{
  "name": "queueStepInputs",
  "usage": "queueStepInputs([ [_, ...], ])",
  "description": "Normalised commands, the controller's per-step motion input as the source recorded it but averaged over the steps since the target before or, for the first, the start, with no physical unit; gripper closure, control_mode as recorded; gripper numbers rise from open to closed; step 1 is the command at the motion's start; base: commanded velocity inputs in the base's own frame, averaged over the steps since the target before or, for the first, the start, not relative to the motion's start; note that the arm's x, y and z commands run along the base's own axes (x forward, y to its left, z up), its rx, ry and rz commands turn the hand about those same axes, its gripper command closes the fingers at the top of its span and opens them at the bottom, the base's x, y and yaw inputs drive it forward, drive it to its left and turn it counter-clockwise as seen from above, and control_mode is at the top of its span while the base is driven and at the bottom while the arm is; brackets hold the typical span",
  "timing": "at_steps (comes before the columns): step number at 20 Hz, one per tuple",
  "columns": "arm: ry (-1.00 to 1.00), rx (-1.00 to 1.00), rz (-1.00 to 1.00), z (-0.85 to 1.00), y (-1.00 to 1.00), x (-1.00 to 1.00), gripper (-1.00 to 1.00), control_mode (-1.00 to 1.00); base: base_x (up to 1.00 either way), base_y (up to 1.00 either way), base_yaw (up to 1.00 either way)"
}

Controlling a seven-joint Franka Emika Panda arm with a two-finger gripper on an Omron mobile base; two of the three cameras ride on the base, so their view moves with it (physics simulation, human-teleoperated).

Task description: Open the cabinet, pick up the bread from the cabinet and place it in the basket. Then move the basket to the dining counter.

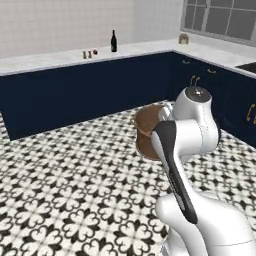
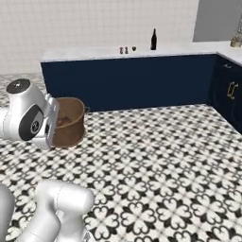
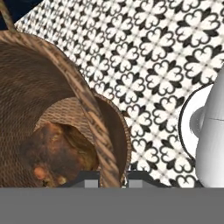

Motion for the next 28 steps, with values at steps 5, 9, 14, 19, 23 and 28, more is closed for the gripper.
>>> queueStepInputs([
  [5,0.00,0.00,0.00,0.00,0.00,0.00,1.00,1.00,0.97,-0.03,0.84],
  [9,0.00,0.00,0.00,0.00,0.00,0.00,1.00,1.00,1.00,-0.07,0.34],
  [14,0.00,0.00,0.00,0.00,0.00,0.00,1.00,1.00,1.00,-0.23,-0.02],
  [19,0.00,0.00,0.00,0.00,0.00,0.00,1.00,1.00,1.00,-0.01,-0.14],
  [23,0.00,0.00,0.00,0.00,0.00,0.00,1.00,1.00,1.00,-0.01,-0.12],
  [28,0.00,0.00,0.00,0.00,0.00,0.00,1.00,1.00,1.00,-0.04,-0.14],
])
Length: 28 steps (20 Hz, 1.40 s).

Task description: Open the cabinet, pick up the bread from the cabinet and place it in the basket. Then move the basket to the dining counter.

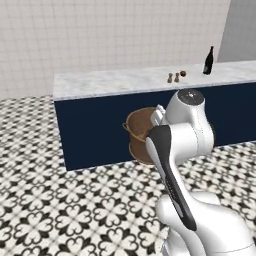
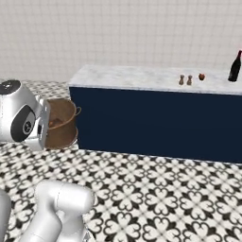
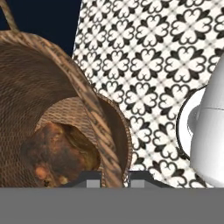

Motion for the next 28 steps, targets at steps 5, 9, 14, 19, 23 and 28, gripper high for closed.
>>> queueStepInputs([
  [5,0.00,0.00,0.00,0.00,0.00,0.00,1.00,1.00,1.00,-0.06,-0.06],
  [9,0.00,0.00,0.00,0.00,0.00,0.00,1.00,1.00,1.00,-0.19,-0.06],
  [14,0.00,0.00,0.00,0.00,0.00,0.00,1.00,1.00,1.00,-0.04,-0.01],
  [19,0.00,0.00,0.00,0.00,0.00,0.00,1.00,1.00,1.00,-0.13,-0.01],
  [23,0.00,0.00,0.00,0.00,0.00,0.00,1.00,1.00,1.00,-0.14,-0.02],
  [28,0.00,0.00,0.00,0.00,0.00,0.00,1.00,1.00,1.00,0.00,-0.03],
])
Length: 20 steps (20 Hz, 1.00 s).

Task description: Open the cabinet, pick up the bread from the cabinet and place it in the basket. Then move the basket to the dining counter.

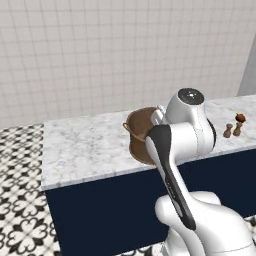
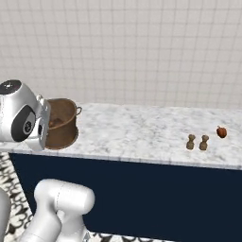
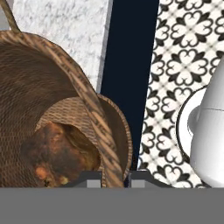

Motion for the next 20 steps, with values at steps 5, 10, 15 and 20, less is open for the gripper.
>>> queueStepInputs([
  [5,0.00,0.00,0.00,0.00,0.00,0.00,1.00,1.00,0.98,-0.15,0.03],
  [10,0.00,0.03,0.07,-0.40,-0.30,0.80,1.00,-1.00,0.20,-0.07,0.02],
  [15,0.04,0.03,0.11,-0.97,-0.32,1.00,1.00,-1.00,0.00,0.00,0.00],
  [20,0.05,0.00,0.05,-0.89,-0.09,1.00,1.00,-1.00,0.00,0.00,0.00],
])
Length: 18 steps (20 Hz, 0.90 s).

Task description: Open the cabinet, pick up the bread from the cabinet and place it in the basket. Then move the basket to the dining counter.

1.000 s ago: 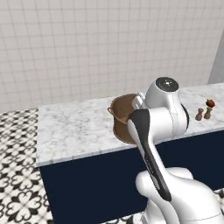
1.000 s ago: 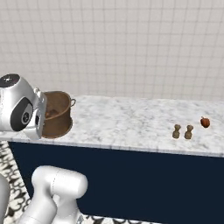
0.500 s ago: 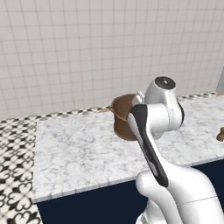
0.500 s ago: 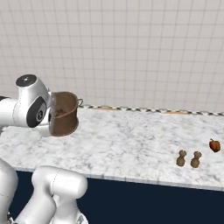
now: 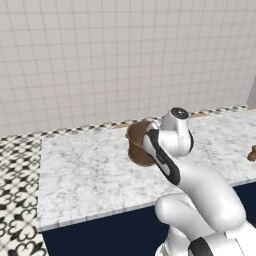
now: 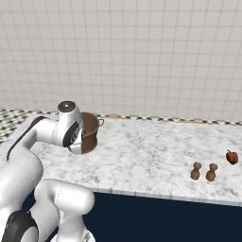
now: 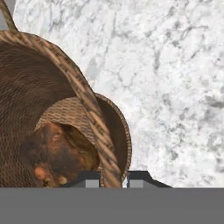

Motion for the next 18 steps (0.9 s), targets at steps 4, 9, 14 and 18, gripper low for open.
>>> queueStepInputs([
  [4,0.06,0.00,0.00,-0.49,0.02,0.71,1.00,-1.00,0.00,0.00,0.00],
  [9,0.05,0.00,0.00,-0.60,0.01,0.48,1.00,-1.00,0.00,0.00,0.00],
  [14,0.02,0.00,0.00,-0.56,0.15,0.26,-1.00,-1.00,0.00,0.00,0.00],
  [18,-0.03,0.00,0.00,-0.16,0.06,0.02,-1.00,-1.00,0.00,0.00,0.00],
])
